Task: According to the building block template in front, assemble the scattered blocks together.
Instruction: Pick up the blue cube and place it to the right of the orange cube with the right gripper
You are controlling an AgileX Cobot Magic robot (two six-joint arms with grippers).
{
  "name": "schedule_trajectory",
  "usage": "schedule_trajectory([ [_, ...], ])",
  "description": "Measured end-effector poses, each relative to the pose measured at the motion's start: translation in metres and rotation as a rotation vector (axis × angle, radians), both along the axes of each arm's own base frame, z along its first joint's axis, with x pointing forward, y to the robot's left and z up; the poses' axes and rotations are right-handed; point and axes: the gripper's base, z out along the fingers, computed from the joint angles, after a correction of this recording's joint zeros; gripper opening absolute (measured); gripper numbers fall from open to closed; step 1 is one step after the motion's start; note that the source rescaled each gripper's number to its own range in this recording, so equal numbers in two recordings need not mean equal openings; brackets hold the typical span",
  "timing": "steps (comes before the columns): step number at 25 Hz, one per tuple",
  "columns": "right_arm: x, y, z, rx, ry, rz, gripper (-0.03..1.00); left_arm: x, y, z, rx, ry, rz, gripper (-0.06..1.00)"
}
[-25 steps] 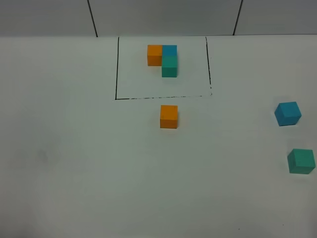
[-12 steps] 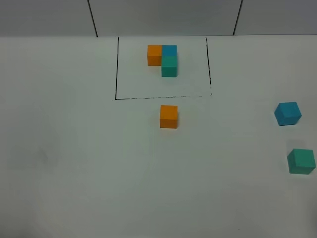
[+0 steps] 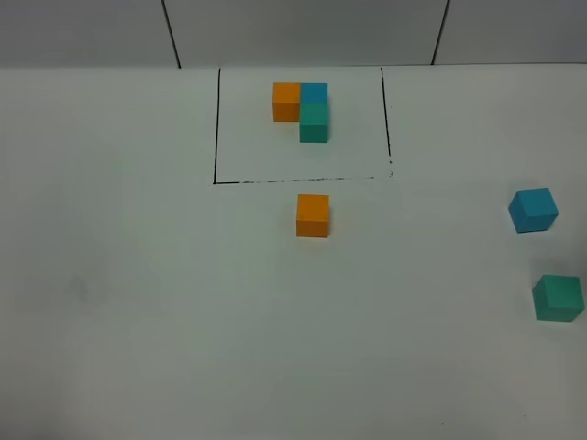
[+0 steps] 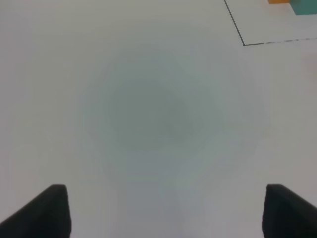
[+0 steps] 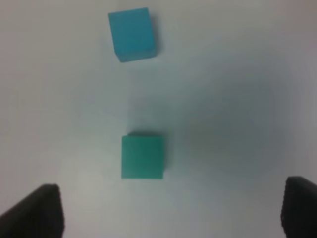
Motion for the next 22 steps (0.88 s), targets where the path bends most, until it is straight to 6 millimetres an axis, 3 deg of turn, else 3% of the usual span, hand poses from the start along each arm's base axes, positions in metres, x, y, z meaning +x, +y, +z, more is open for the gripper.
schedule_trajectory([
  [4, 0.047, 0.002, -0.027, -0.018, 0.044, 0.048, 0.77, 0.0, 0.0, 0.0, 0.0, 0.0, 0.0, 0.68],
  [8, 0.078, 0.004, -0.062, -0.036, 0.074, 0.113, 0.77, 0.0, 0.0, 0.0, 0.0, 0.0, 0.0, 0.68],
  [12, 0.097, 0.006, -0.091, -0.03, 0.119, 0.161, 0.77, 0.0, 0.0, 0.0, 0.0, 0.0, 0.0, 0.68],
  [22, 0.13, 0.009, -0.127, -0.016, 0.176, 0.181, 0.77, 0.0, 0.0, 0.0, 0.0, 0.0, 0.0, 0.68],
])
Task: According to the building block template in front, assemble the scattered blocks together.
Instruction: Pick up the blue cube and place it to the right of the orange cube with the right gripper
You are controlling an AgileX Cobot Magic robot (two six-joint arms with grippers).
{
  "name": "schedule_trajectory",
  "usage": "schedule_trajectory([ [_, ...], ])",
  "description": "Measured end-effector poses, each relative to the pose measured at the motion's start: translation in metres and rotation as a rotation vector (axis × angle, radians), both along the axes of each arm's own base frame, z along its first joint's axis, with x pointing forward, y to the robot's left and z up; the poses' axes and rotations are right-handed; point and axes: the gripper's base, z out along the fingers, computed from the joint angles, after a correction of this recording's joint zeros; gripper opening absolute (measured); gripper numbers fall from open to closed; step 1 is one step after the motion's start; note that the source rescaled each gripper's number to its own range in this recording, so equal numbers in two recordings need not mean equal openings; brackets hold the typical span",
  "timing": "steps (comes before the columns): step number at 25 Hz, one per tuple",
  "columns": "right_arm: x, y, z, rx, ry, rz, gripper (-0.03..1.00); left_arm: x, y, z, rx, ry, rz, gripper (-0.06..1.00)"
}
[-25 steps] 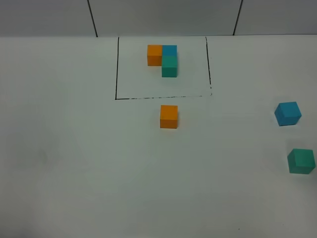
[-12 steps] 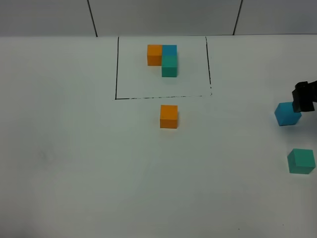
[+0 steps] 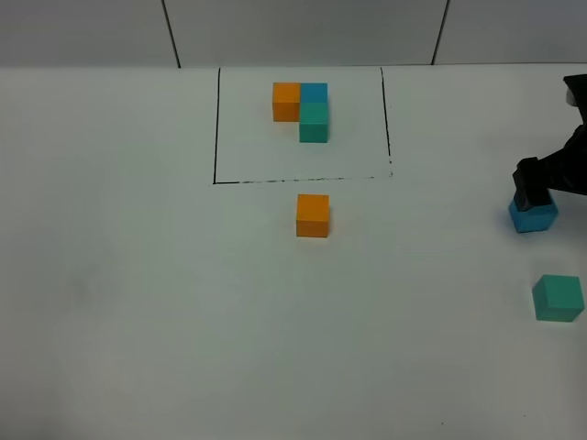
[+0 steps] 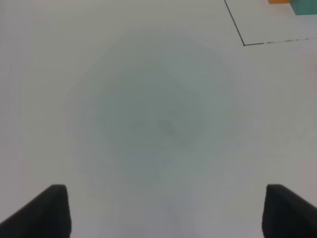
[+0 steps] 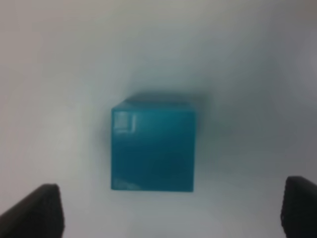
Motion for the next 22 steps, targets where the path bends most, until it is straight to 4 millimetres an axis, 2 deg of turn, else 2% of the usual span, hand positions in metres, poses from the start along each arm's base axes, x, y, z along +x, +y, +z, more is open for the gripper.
schedule_trajectory([
  [7, 0.004, 0.0, -0.022, -0.004, 0.057, 0.012, 0.77, 0.0, 0.0, 0.0, 0.0, 0.0, 0.0, 0.68],
  [14, 0.004, 0.0, -0.023, 0.0, 0.058, 0.01, 0.77, 0.0, 0.0, 0.0, 0.0, 0.0, 0.0, 0.68],
  [22, 0.007, 0.012, -0.022, 0.01, 0.012, 0.029, 0.77, 0.0, 0.0, 0.0, 0.0, 0.0, 0.0, 0.68],
])
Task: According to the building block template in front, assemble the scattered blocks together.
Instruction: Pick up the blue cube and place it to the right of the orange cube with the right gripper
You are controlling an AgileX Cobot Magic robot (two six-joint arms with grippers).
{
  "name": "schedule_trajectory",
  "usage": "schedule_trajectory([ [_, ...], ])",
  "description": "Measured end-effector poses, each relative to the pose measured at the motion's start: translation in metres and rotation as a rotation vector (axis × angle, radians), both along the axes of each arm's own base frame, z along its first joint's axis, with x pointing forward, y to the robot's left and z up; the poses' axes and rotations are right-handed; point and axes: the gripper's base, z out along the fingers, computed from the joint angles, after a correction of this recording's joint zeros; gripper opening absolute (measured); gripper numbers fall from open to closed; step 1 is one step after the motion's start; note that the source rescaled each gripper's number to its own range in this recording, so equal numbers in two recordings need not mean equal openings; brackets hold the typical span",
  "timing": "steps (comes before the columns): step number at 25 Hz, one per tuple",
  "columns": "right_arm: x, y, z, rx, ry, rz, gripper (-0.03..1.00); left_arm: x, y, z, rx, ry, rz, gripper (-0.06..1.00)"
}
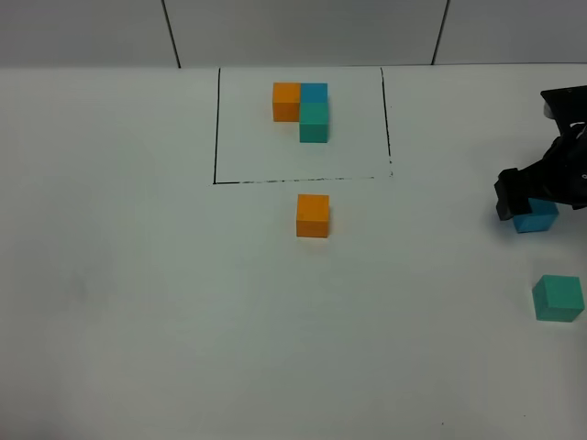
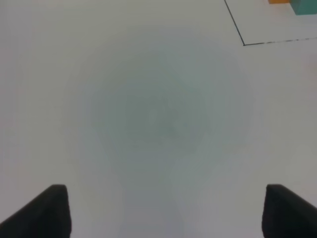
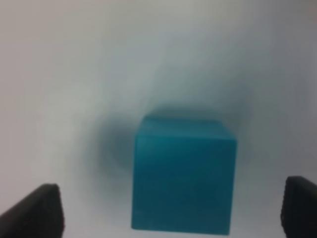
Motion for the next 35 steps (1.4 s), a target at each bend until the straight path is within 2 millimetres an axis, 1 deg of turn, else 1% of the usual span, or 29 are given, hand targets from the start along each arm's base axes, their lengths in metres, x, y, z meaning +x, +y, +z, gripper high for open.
schedule_trajectory([
  [7, 0.001, 0.0, -0.001, -0.009, -0.004, 0.005, 0.77, 0.0, 0.0, 0.0, 0.0, 0.0, 0.0, 0.68],
  [12, 0.003, -0.001, -0.016, -0.015, 0.025, 0.004, 0.77, 0.0, 0.0, 0.0, 0.0, 0.0, 0.0, 0.68],
  [15, 0.004, -0.001, -0.02, -0.013, 0.018, -0.001, 0.75, 0.0, 0.0, 0.0, 0.0, 0.0, 0.0, 0.68],
  [17, 0.005, 0.0, -0.021, -0.011, 0.016, -0.012, 0.66, 0.0, 0.0, 0.0, 0.0, 0.0, 0.0, 0.68],
  [18, 0.005, 0.0, -0.022, -0.009, 0.017, -0.016, 0.58, 0.0, 0.0, 0.0, 0.0, 0.0, 0.0, 0.68],
  [19, 0.005, 0.0, -0.022, -0.008, 0.017, -0.022, 0.46, 0.0, 0.0, 0.0, 0.0, 0.0, 0.0, 0.68],
  [21, 0.005, 0.0, -0.022, -0.007, 0.017, -0.025, 0.18, 0.0, 0.0, 0.0, 0.0, 0.0, 0.0, 0.68],
  [22, 0.005, 0.0, -0.022, -0.007, 0.017, -0.024, 0.0, 0.0, 0.0, 0.0, 0.0, 0.0, 0.0, 0.68],
  [23, 0.005, 0.0, -0.021, -0.007, 0.016, -0.026, 0.02, 0.0, 0.0, 0.0, 0.0, 0.0, 0.0, 0.68],
  [26, 0.009, 0.004, -0.016, -0.016, 0.01, 0.003, 0.01, 0.0, 0.0, 0.0, 0.0, 0.0, 0.0, 0.68],
  [27, 0.012, 0.009, -0.011, -0.031, 0.001, 0.045, 0.01, 0.0, 0.0, 0.0, 0.0, 0.0, 0.0, 0.68],
  [29, 0.019, 0.029, 0.004, -0.078, -0.027, 0.201, 0.01, 0.0, 0.0, 0.0, 0.0, 0.0, 0.0, 0.68],
  [31, 0.021, 0.056, 0.02, -0.145, -0.025, 0.448, 0.01, 0.0, 0.0, 0.0, 0.0, 0.0, 0.0, 0.68],
  [33, 0.019, 0.087, 0.035, -0.199, -0.022, 0.704, 0.01, 0.0, 0.0, 0.0, 0.0, 0.0, 0.0, 0.68],
  [35, 0.015, 0.114, 0.042, -0.234, 0.012, 0.918, 0.01, 0.0, 0.0, 0.0, 0.0, 0.0, 0.0, 0.68],
])
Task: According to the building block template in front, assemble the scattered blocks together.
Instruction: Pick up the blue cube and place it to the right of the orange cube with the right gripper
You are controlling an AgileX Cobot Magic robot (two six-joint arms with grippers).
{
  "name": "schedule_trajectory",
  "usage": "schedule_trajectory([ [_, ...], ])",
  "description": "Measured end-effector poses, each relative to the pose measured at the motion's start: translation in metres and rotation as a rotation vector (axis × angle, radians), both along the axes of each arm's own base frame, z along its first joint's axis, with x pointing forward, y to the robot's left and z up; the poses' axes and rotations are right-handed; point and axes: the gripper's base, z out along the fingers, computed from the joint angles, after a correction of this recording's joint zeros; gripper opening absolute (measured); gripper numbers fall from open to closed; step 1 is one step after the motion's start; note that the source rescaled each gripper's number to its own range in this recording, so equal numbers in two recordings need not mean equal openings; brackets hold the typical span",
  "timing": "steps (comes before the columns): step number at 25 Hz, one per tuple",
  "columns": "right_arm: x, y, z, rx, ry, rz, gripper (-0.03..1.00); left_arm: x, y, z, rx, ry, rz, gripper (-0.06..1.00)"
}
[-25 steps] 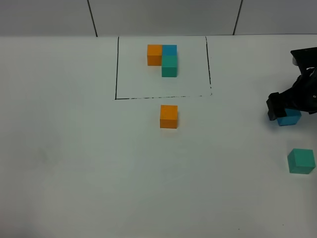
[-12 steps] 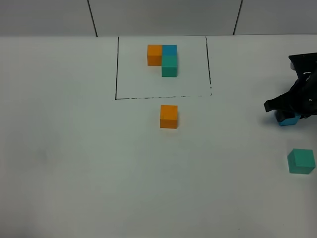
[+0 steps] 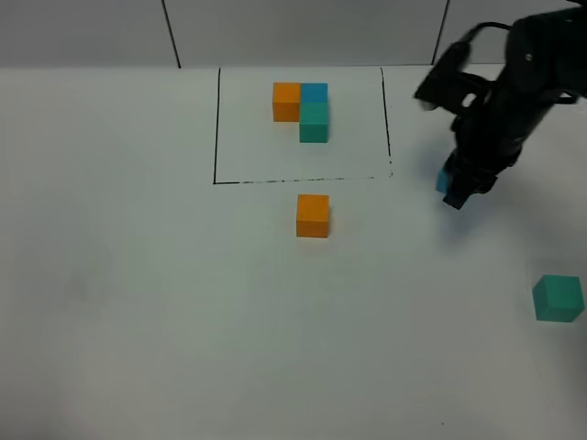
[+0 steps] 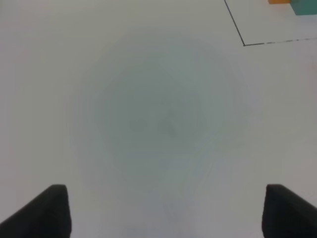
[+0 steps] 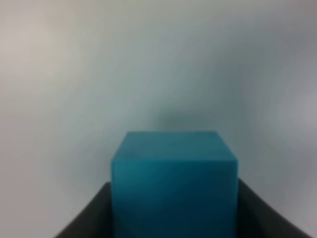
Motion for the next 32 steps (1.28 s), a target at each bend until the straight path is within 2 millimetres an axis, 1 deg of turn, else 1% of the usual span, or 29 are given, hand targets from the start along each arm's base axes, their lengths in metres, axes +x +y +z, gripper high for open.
schedule_trajectory([
  [2, -0.001, 0.026, 0.004, -0.022, 0.013, 0.126, 0.01, 0.0, 0.0, 0.0, 0.0, 0.0, 0.0, 0.68],
  [5, -0.001, 0.057, -0.002, -0.044, 0.024, 0.227, 0.01, 0.0, 0.0, 0.0, 0.0, 0.0, 0.0, 0.68],
  [9, -0.003, 0.086, -0.018, -0.081, 0.032, 0.317, 0.01, 0.0, 0.0, 0.0, 0.0, 0.0, 0.0, 0.68],
  [12, -0.005, 0.093, -0.033, -0.087, 0.062, 0.352, 0.01, 0.0, 0.0, 0.0, 0.0, 0.0, 0.0, 0.68],
  [15, -0.007, 0.099, -0.037, -0.068, 0.076, 0.358, 0.01, 0.0, 0.0, 0.0, 0.0, 0.0, 0.0, 0.68],
  [20, -0.008, 0.11, -0.042, -0.042, 0.044, 0.365, 0.01, 0.0, 0.0, 0.0, 0.0, 0.0, 0.0, 0.68],
  [25, -0.007, 0.112, -0.06, -0.048, 0.072, 0.361, 0.01, 0.0, 0.0, 0.0, 0.0, 0.0, 0.0, 0.68],
  [32, -0.005, 0.114, -0.061, -0.035, 0.048, 0.36, 0.01, 0.0, 0.0, 0.0, 0.0, 0.0, 0.0, 0.68],
])
